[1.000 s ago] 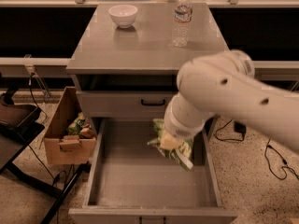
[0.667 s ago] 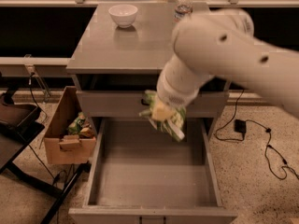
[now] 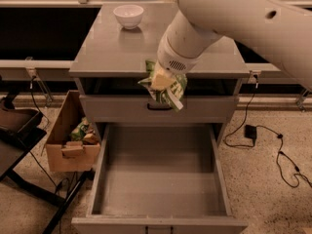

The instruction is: Pick green jalapeno chip bag from middle drawer and place on counter

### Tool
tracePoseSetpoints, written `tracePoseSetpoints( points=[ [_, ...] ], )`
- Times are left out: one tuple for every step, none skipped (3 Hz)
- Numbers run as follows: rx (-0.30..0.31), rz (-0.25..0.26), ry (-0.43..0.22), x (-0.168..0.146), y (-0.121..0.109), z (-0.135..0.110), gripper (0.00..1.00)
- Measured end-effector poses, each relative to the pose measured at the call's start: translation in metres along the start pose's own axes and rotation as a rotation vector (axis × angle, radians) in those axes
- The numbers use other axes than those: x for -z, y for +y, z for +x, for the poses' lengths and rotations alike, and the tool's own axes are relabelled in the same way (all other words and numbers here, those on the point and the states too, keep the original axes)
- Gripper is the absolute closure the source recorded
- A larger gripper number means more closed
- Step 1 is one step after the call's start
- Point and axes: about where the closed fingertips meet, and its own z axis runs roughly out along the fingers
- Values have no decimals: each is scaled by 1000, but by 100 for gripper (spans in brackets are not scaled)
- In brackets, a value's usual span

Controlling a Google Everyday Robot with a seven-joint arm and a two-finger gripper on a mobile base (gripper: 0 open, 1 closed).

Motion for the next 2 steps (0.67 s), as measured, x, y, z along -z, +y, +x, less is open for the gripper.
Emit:
tracePoseSetpoints(
  points=[
    [1,-4,4,-1,2,1,100],
    [21,17,-10,-3,-8,-3,100]
  ],
)
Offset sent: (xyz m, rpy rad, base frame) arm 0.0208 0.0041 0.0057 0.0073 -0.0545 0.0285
